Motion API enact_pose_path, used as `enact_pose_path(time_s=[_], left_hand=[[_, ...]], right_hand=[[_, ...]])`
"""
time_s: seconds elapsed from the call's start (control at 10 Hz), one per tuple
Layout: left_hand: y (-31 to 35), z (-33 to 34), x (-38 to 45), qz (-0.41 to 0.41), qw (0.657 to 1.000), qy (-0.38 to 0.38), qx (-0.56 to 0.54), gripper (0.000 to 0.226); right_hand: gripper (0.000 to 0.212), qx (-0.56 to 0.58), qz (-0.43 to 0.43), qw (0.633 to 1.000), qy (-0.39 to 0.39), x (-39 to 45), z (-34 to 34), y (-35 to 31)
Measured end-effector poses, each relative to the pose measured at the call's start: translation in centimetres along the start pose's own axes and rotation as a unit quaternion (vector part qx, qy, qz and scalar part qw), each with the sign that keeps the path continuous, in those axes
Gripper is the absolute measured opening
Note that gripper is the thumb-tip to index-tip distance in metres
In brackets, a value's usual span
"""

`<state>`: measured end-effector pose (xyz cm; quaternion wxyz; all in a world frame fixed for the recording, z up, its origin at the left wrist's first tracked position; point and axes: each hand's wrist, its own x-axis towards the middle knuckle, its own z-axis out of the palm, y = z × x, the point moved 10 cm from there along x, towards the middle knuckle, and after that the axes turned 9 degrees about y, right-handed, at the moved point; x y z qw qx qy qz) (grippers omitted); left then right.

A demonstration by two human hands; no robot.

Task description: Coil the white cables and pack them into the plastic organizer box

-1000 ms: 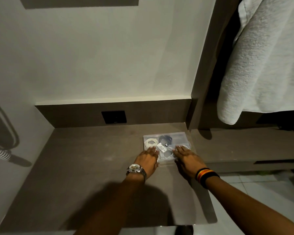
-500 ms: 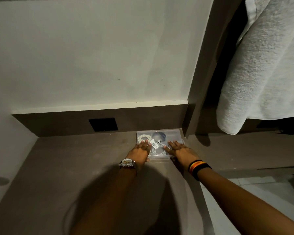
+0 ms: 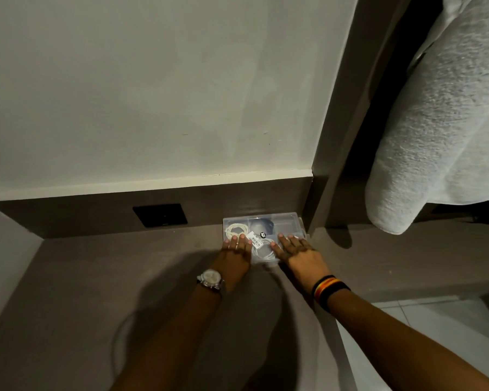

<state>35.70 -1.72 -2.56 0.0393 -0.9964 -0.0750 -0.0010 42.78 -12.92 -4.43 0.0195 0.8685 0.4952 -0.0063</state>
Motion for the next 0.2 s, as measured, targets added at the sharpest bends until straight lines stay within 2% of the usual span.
enact_pose_path(time_s=[0.1,0.2], left_hand=[[0.04,-0.95,-0.19,0.008,1.000,-0.003,0.011,0.067],[-0.79,-0.04,-0.99,-0.015,0.995,-0.090,-0.045,0.073]], right_hand=[[0.070,-0.007,0.027,1.000,0.002,0.20,-0.16,-0.19],[0.085,-0.007,0.079,0.997,-0.020,-0.57,-0.57,-0.95]])
